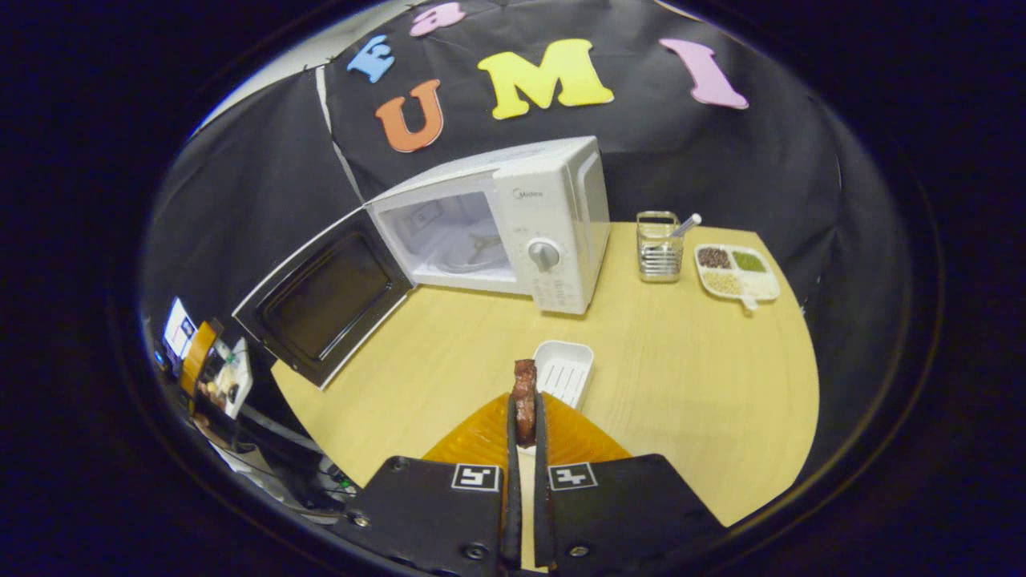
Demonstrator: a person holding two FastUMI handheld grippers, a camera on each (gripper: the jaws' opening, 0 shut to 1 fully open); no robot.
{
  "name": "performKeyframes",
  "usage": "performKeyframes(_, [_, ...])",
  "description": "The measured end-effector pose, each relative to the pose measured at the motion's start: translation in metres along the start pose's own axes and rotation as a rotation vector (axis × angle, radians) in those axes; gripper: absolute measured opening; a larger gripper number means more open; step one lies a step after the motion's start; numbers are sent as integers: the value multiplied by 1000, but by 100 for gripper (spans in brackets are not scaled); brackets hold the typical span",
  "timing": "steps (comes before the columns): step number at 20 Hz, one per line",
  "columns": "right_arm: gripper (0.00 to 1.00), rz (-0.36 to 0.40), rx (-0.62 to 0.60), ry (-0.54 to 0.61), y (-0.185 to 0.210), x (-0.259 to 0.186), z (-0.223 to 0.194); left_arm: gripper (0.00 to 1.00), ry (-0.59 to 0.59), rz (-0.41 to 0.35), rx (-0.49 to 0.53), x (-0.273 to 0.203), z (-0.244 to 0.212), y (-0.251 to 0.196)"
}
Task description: Open the microwave oven with the left hand, put the food in, and close the microwave oven.
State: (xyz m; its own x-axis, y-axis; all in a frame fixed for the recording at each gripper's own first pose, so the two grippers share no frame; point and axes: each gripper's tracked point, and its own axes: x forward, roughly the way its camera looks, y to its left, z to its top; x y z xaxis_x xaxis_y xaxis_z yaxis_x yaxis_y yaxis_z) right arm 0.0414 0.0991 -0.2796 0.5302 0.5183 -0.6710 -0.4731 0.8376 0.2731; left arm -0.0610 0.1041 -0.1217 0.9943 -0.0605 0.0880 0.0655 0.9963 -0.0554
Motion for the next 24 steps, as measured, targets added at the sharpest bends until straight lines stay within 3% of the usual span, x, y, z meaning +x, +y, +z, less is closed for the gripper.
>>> performKeyframes(7, [9, -109, -227, -146, 66, -3, 18, 92, -31, -48, 32, -11, 3, -4])
performKeyframes(12, [9, -143, -312, -283, 125, 34, 43, 92, -32, -112, 24, -19, 1, -17])
performKeyframes(14, [9, -138, -318, -322, 148, 59, 52, 92, -19, -102, 39, -22, 0, -14])
performKeyframes(18, [9, -153, -258, -378, 174, 114, 69, 92, 4, -47, 65, -21, -1, 0])
performKeyframes(24, [9, -106, -12, -516, 195, 187, 116, 92, 56, 43, 42, -6, -16, 35])
